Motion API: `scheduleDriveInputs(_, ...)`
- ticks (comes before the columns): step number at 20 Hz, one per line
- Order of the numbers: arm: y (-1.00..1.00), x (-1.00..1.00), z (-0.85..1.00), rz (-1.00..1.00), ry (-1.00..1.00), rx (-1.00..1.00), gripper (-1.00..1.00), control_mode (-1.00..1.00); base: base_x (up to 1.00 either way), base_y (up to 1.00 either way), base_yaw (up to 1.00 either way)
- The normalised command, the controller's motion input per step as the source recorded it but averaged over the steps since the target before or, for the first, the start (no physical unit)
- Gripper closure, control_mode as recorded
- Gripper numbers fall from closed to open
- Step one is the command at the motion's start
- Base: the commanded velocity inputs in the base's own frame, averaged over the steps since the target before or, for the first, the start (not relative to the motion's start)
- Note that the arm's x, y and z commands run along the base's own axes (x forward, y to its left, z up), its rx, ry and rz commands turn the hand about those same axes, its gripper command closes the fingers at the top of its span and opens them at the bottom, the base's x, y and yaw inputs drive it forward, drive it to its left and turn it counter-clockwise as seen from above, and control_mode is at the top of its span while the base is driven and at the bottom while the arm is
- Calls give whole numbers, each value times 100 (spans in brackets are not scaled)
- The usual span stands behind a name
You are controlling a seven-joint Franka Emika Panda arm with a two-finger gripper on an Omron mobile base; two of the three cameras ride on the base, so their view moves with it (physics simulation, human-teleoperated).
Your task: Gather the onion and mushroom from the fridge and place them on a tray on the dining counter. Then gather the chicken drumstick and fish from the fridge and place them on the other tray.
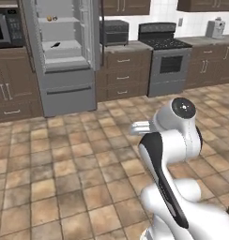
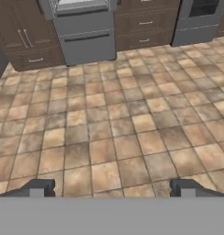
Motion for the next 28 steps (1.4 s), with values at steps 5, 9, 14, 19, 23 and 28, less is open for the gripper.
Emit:
scheduleDriveInputs(5,0,0,0,0,0,0,-100,100,100,38,-5)
scheduleDriveInputs(9,0,0,0,0,0,0,-100,100,100,43,-5)
scheduleDriveInputs(14,0,0,0,0,0,0,-100,100,100,56,-7)
scheduleDriveInputs(19,0,0,0,0,0,0,-100,100,100,68,-8)
scheduleDriveInputs(23,0,0,0,0,0,0,-100,100,99,76,-6)
scheduleDriveInputs(28,0,0,0,0,0,0,-100,100,97,63,-1)
